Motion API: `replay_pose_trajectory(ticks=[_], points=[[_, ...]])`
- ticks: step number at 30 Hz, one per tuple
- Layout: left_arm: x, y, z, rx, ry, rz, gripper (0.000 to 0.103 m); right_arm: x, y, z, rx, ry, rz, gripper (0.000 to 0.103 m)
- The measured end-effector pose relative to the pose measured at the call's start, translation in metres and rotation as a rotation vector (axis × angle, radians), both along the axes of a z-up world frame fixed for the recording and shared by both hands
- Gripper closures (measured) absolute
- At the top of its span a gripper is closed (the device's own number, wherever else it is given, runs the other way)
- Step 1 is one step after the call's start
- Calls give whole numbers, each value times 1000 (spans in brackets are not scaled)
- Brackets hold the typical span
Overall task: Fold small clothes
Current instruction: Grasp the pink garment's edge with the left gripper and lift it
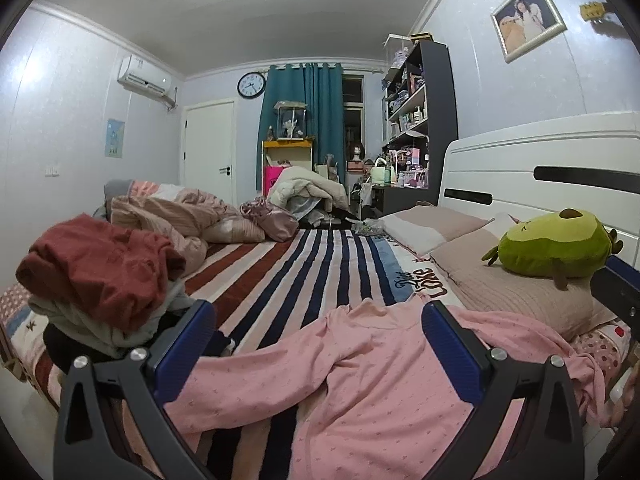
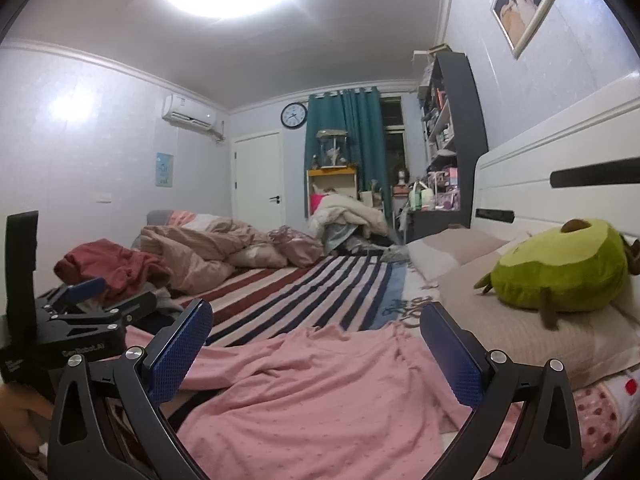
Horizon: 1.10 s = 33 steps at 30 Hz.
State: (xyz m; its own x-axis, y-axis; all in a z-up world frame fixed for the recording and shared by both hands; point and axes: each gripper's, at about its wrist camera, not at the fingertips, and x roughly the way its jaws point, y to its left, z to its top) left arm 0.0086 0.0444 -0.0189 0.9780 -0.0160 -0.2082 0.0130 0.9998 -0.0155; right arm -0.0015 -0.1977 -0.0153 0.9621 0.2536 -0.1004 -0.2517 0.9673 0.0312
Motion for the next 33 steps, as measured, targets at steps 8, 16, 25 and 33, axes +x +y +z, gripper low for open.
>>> replay_pose_trajectory(ticks=[8, 16, 25, 33], points=[[10, 78, -47, -31, 132, 56, 1, 29, 15, -44, -48, 114, 25, 0], [20, 149, -111, -86, 282, 181, 20, 54, 18, -78, -77, 254, -13, 0], [23, 156, -129, -145, 322, 120, 68, 62, 39, -71, -115, 249, 10, 0], [2, 142, -112, -106, 314, 103, 95, 66, 37, -72, -79, 255, 25, 0]])
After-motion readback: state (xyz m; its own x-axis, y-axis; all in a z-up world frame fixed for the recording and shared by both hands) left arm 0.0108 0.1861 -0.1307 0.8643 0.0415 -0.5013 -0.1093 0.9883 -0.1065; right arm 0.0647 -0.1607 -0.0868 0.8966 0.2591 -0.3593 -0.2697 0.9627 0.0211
